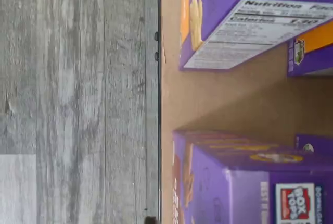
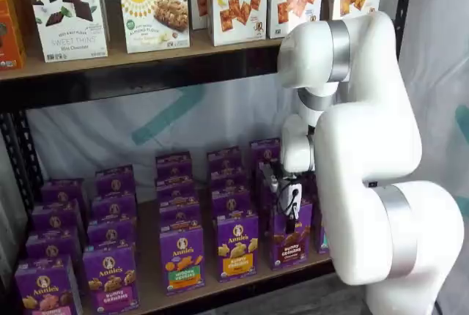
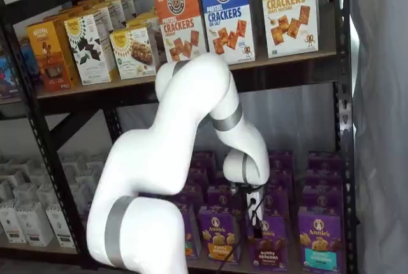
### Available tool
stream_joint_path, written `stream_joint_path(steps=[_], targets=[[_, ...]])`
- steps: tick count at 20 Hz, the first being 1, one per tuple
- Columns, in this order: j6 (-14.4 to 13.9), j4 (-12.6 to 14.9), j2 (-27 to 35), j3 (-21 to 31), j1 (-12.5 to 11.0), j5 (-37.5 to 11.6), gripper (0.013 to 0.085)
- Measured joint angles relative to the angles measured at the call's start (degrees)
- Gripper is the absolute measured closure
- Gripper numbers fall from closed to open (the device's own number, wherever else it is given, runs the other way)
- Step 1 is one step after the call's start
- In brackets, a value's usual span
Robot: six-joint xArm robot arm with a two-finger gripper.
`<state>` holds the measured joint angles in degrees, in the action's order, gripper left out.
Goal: Pick up the purple box with a brown patch in the center, on the bottom shelf, the fifth box from the left
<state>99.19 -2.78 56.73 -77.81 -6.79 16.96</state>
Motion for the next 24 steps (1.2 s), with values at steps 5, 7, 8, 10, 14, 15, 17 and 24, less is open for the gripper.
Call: stream_joint_path(steps=[5,7,8,10,14,15,17,24], targets=[[0.68,-0.71,-0.26,0.21,-0.03,0.18,0.033],[0.09,-0.03,-0.33,0.43,-0.07,-0.25,0.033],[-0.08,0.17,-0.35,0.52,-0.08,-0.45,0.033],[-0.03,0.08,-0.38,0.67,-0.04,-0.69,0.033],[0.1,-0.22,-0.5,0.84,0.12,-0.63,0.041],[-0.03,-0.12,-0.55,0.94,0.16,-0.68,0.045],[-0.07,-0.13,-0.65,1.08,0.2,-0.77,0.049],[-0.16,-0.07,-1.12,1.81,0.26,-1.62,0.049]])
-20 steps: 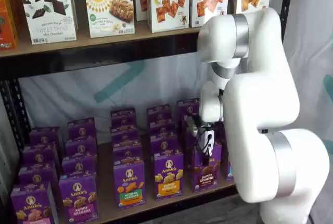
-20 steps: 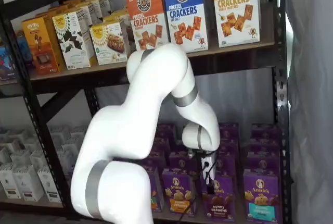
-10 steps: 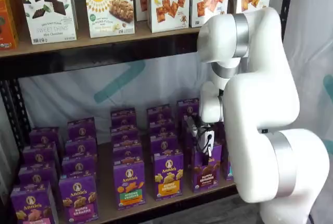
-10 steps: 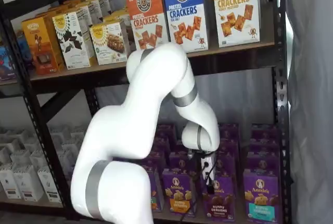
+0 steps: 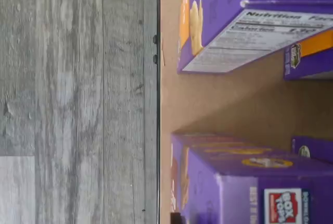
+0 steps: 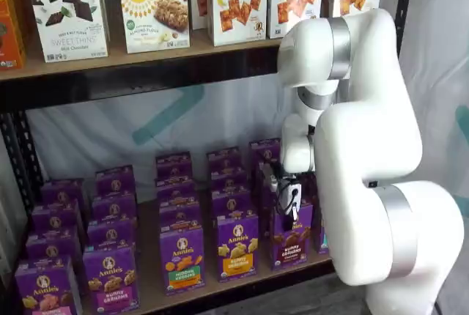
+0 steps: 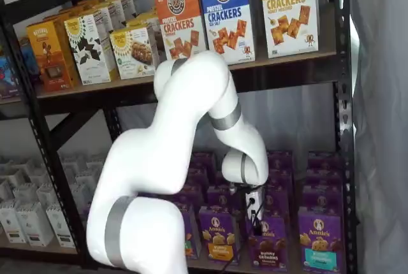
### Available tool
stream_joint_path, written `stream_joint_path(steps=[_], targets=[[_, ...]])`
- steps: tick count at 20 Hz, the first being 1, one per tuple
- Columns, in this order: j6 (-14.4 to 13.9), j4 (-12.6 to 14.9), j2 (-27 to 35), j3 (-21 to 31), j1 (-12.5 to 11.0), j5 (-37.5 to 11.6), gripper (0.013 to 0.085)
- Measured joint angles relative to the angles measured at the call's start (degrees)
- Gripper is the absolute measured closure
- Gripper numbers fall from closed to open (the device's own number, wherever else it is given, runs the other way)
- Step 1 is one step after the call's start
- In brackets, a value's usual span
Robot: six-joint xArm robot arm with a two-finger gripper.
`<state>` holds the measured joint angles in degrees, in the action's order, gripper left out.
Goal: Pick up the purple box with a brown patch in the center, on the bottom shelf, the fifth box from the left
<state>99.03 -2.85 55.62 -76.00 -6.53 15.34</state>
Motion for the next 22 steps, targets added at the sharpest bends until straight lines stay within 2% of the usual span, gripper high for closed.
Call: stream_joint_path(steps=[1,4,5,15,19,22], targets=[[-0.02,0.02,-0.11,0.16,0.0,-0.07,0.053],[0.07,-0.06,-0.31,0.45,0.0,-0.09,0.057],[0.1,-0.1,-0.39,0.57,0.0,-0.1,0.061],[1.38,-2.02,-2.29,3.36,0.57,-1.62,0.061],[0.22,-0.97,-4.94,6.63,0.76,-1.53,0.061],[-1.45,0.87,-6.78,8.94,0.65,-1.35,0.061]])
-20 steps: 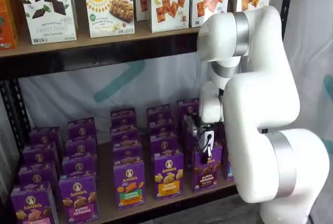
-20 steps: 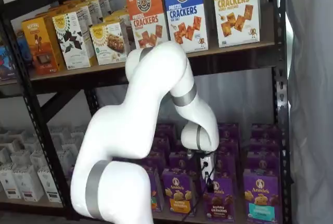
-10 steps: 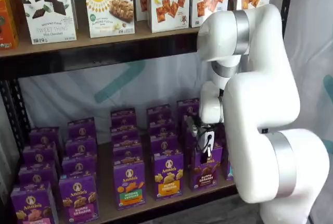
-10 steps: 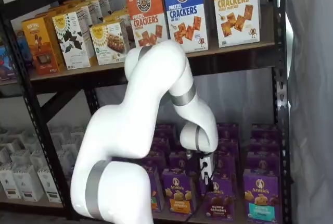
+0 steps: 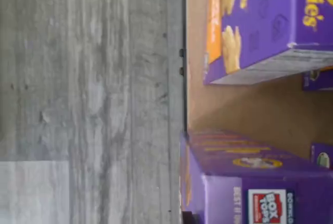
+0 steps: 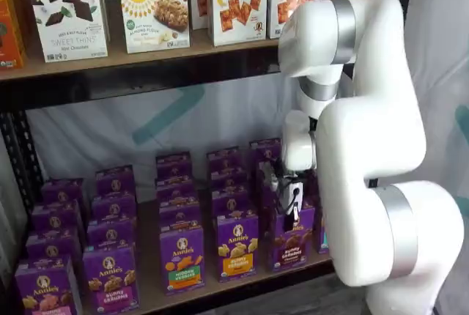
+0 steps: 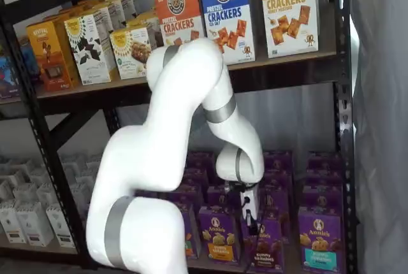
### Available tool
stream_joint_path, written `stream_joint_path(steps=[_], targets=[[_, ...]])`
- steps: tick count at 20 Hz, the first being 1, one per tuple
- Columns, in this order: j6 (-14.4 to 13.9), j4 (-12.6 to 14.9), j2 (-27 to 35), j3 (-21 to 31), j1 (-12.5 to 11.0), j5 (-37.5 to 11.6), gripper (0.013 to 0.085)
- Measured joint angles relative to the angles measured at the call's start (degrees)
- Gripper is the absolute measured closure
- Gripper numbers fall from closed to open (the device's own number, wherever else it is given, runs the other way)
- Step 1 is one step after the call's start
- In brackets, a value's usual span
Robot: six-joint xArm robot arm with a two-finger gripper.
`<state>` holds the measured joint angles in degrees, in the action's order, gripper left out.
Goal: Pick up the purple box with a brown patch in the center, on the bottom shelf, the fifth box from the left
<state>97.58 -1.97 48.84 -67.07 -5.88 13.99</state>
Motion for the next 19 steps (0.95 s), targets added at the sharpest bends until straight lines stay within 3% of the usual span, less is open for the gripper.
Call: stream_joint_path(steps=[5,9,15,19], targets=[[-5.62,6.11,-4.97,6.3,-0.24,0.48,0.061],[-7.8,7.82,-10.57,12.67,0.29,1.69,0.061],[-6.04,4.4,-20.63,21.84,1.81,2.65,0.061],[-5.82,3.35,-25.17,24.75,2.56,4.41,0.061]])
